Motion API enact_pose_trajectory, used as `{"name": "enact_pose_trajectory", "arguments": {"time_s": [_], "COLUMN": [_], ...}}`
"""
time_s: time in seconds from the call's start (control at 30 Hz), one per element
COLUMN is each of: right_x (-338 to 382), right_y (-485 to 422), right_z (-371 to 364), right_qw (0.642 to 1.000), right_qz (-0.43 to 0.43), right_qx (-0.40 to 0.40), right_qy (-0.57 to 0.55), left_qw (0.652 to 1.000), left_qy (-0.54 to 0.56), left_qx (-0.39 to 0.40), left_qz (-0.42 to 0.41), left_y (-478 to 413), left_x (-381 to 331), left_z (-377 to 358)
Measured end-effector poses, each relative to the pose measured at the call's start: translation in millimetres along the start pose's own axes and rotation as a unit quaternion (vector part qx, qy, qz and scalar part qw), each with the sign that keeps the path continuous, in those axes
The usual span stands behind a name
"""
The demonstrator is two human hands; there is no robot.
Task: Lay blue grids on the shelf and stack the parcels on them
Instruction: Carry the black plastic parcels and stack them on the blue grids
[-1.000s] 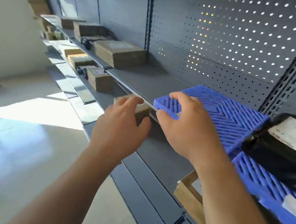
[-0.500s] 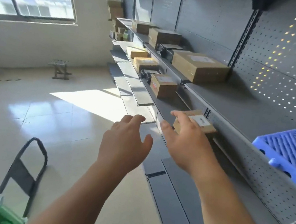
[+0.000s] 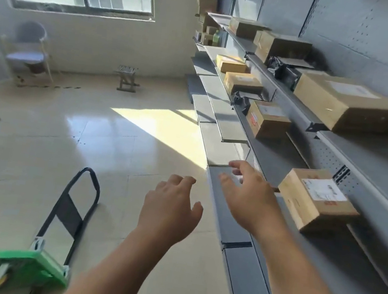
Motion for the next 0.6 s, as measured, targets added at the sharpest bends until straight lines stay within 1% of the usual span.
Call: {"name": "enact_pose_trajectory", "arguments": {"time_s": [0.13,0.23,0.4,0.6], "right_x": [-8,-10,-3,-2], "right_y": [-63,-116,-201,-269], "right_z": [-13,-7,0,-22], "right_qw": [1.0,0.999,0.997,0.993], "right_qz": [0.013,0.028,0.061,0.077], "right_qx": [0.026,0.034,0.046,0.084], "right_qy": [-0.005,-0.017,-0.024,-0.028], "left_qw": [0.999,0.998,0.995,0.99], "left_qy": [-0.025,-0.035,-0.027,-0.028], "left_qx": [-0.008,-0.026,-0.063,-0.078], "left_qz": [0.025,0.039,0.07,0.111], "left_y": [-55,-101,-169,-231], "left_x": [7,0,-14,0], "left_z": [-2,10,32,39]}}
Point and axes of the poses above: each hand's wrist, its own y-axis away from the middle knuckle, its own z-axis out of the back of the hand, x = y × z, the point moved 9 cm from there along -y, towards the middle knuckle, and after that the axes turned 5 degrees about -y, right-handed, at the moved point
